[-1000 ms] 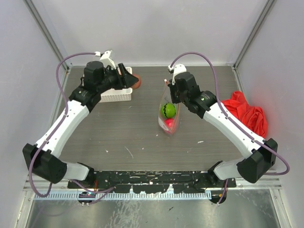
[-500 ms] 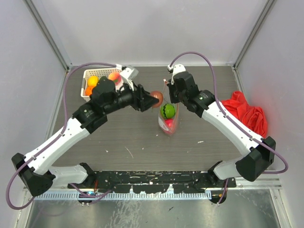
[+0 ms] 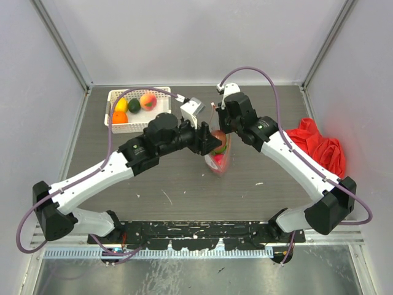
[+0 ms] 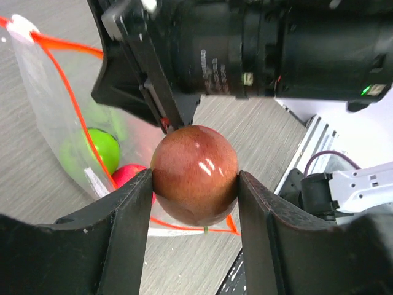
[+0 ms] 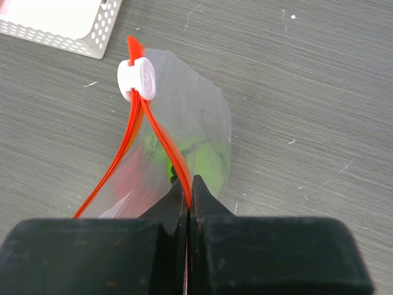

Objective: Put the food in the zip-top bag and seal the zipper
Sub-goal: Place the fake fruit in the zipper food storage bag.

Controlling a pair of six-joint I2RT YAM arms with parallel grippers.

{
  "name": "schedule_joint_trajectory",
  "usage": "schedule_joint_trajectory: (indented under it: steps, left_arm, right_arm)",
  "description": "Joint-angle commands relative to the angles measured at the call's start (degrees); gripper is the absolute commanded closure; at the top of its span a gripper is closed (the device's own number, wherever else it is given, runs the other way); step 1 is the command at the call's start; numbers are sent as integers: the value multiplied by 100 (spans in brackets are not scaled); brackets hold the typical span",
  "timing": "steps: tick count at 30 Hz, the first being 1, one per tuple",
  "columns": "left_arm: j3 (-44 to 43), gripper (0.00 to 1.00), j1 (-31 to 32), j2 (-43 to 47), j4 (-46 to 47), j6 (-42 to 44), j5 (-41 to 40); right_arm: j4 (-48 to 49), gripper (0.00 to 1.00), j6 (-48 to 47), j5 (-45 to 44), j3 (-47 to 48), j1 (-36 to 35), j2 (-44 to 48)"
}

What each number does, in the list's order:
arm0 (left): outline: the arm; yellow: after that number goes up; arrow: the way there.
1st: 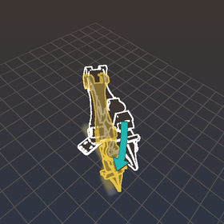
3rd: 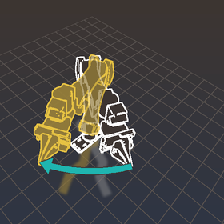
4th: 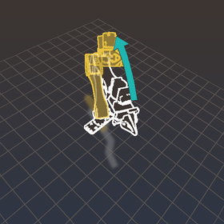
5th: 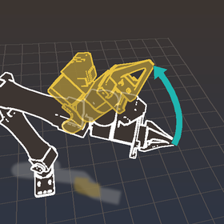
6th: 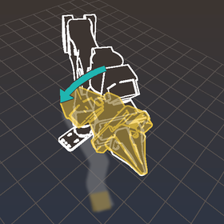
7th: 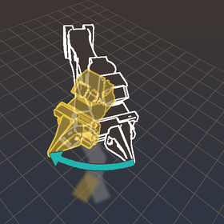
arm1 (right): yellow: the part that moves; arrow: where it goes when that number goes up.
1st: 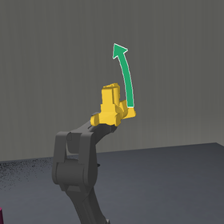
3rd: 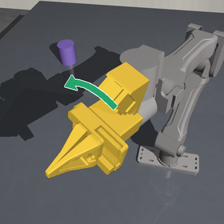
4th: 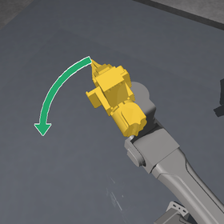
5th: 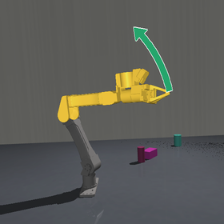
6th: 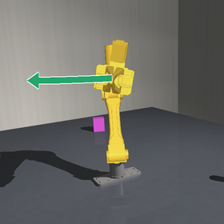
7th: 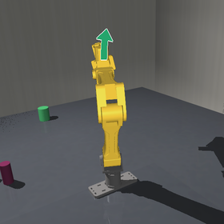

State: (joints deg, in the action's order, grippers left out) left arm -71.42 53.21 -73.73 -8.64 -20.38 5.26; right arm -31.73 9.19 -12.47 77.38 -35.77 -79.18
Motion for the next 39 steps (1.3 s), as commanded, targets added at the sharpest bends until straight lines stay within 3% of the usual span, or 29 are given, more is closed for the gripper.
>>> schedule_joint_trajectory:
  steps: [1, 13, 23, 39]
  left_arm:
    - [-157, 93, 52, -256, 258, -159, -578]
    - [-322, 93, 57, -717, -120, -242, -1712]
    - [-305, 93, 51, -1051, 390, -206, -2143]
    - [-207, 64, 41, -92, -336, -224, -1809]
  right_arm:
    - [275, 99, 76, 181, 260, 18, 189]
    - [237, 99, 98, 391, 238, 24, 201]
    - [254, 99, 157, 561, 194, 24, 190]
    - [298, 99, 119, 374, 136, 22, 201]
